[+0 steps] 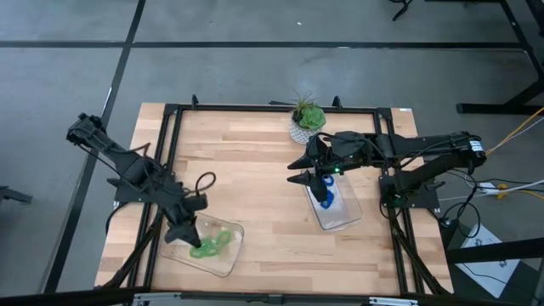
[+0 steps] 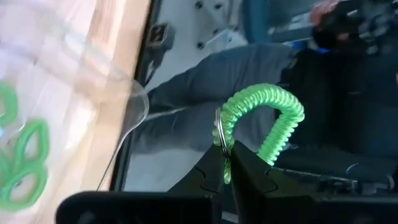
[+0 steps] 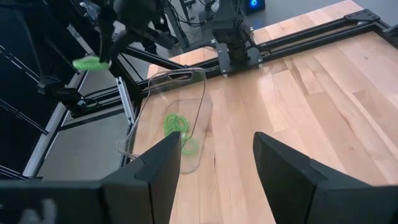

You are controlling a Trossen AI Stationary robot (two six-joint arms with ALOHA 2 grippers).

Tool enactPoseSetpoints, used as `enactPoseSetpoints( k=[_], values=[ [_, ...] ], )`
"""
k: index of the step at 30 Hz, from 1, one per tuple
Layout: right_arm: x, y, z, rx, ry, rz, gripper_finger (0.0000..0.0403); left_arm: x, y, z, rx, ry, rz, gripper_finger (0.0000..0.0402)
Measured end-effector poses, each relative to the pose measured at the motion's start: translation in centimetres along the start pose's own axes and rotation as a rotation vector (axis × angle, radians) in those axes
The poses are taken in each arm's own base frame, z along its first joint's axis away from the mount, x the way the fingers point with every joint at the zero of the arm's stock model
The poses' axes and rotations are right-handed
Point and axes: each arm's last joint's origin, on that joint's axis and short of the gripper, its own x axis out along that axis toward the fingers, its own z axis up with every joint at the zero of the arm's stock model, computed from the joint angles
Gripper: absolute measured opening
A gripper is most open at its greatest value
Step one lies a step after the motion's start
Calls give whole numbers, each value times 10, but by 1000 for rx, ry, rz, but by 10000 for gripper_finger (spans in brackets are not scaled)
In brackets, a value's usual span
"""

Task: Sort spring keychains
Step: Put the green spring keychain into the left transparent bin

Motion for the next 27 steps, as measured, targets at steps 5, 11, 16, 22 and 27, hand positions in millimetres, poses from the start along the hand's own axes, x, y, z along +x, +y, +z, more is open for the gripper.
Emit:
enactPoseSetpoints(
  k=[5,11,16,22,27],
  values=[
    [0,0,0,-2,0,0,200,18,8,-6,-37,75,97,12],
    [0,0,0,-3,0,0,200,48,29,-12,-67,203,304,12],
    [0,0,0,-3,0,0,200,67,50,-16,-97,270,497,12],
    [0,0,0,-3,0,0,200,75,67,-17,-103,256,695,13],
    [0,0,0,-3,0,0,200,73,71,-18,-104,236,764,21]
  ],
)
